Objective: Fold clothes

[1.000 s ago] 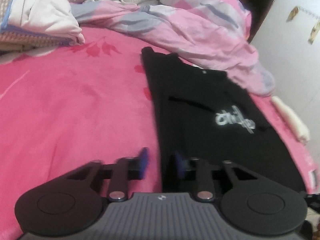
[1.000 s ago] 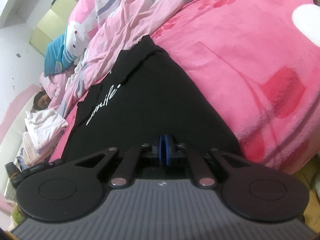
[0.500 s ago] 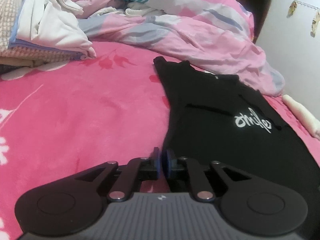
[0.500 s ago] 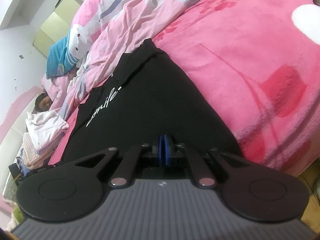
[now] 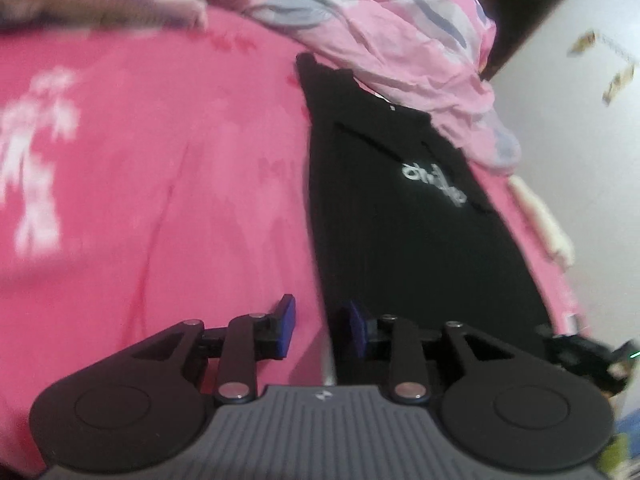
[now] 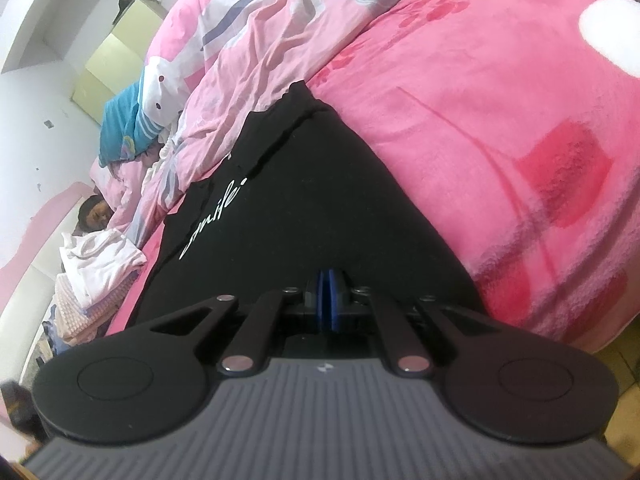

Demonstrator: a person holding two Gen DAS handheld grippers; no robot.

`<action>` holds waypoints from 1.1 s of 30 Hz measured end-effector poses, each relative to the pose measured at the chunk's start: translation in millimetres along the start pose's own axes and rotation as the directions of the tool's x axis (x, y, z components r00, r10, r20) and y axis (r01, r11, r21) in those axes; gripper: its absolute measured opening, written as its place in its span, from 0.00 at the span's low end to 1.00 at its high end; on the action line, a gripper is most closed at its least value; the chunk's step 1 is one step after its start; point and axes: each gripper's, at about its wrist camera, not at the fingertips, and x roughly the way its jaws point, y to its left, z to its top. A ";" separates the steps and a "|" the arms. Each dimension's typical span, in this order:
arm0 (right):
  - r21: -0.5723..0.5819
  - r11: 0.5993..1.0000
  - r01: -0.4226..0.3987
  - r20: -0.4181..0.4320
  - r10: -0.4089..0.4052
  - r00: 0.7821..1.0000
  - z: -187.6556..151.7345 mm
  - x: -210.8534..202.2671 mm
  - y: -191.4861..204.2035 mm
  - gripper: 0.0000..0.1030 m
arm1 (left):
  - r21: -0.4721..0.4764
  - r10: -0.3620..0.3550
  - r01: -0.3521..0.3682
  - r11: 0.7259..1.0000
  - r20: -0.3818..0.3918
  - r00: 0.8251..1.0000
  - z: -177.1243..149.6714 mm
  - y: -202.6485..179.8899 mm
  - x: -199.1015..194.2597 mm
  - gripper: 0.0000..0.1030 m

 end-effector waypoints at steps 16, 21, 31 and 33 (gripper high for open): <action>0.016 1.000 -0.021 0.004 0.021 1.000 -1.4 -1.7 -4.0 0.01 | 0.014 0.084 -0.086 0.996 0.100 0.991 -20.4 7.5 -16.4 0.01; 0.027 0.999 -0.028 0.005 0.028 1.000 -2.1 -2.2 -5.5 0.01 | 0.222 -0.032 0.000 0.975 0.144 0.989 -33.7 -24.9 -34.2 0.09; 0.037 0.999 -0.039 -0.002 0.039 0.999 -1.5 -3.8 -8.0 0.01 | 0.414 0.102 -0.110 0.904 0.039 0.994 -68.7 -18.6 -35.4 0.10; 0.042 0.998 -0.041 -0.001 0.042 0.999 -1.7 -3.8 -8.6 0.01 | 0.397 0.115 -0.123 0.909 0.044 0.992 -70.4 -11.0 -45.7 0.10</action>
